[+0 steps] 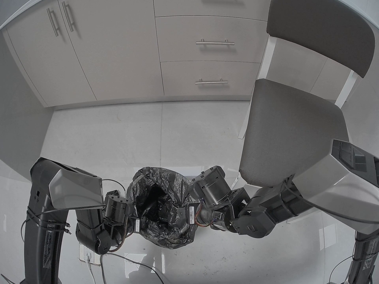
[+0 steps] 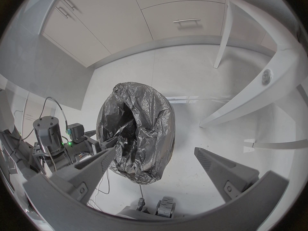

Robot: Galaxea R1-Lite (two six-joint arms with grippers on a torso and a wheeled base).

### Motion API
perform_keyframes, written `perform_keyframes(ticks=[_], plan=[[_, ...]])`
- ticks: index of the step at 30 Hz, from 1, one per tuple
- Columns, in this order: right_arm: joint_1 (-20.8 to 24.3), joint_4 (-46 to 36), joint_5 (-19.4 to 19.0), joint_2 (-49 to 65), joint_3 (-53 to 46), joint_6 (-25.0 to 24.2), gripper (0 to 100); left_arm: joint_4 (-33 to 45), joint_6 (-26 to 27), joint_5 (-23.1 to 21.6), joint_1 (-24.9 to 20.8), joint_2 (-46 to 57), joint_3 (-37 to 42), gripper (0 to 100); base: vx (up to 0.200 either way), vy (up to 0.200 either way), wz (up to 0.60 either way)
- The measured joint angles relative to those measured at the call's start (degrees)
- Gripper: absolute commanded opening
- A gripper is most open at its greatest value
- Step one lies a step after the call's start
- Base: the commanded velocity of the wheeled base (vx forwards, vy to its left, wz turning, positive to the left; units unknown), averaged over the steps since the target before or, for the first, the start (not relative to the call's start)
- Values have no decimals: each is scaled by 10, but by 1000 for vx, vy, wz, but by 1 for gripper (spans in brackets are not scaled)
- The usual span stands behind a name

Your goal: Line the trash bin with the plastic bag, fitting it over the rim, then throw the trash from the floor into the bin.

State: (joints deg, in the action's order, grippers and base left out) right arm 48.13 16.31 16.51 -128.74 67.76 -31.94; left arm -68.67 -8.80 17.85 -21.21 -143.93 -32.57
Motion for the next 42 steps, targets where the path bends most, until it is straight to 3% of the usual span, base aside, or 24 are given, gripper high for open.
perform_keyframes(ticks=[17,23,29,34,42], plan=[[-5,1,-4,49,14,0,100,-4,-38,-3,-7,91,76,100,0,0,0],[-34,47,-12,86,11,0,100,-9,-45,-7,-8,132,105,100,0,0,0],[-95,130,-49,144,-32,0,100,6,-44,-19,5,163,101,100,0,0,0],[-133,169,-64,206,-71,0,100,73,-43,-30,39,176,49,100,0,0,0],[-149,217,-73,285,-128,0,100,241,-42,-49,105,189,-118,100,0,0,0]])
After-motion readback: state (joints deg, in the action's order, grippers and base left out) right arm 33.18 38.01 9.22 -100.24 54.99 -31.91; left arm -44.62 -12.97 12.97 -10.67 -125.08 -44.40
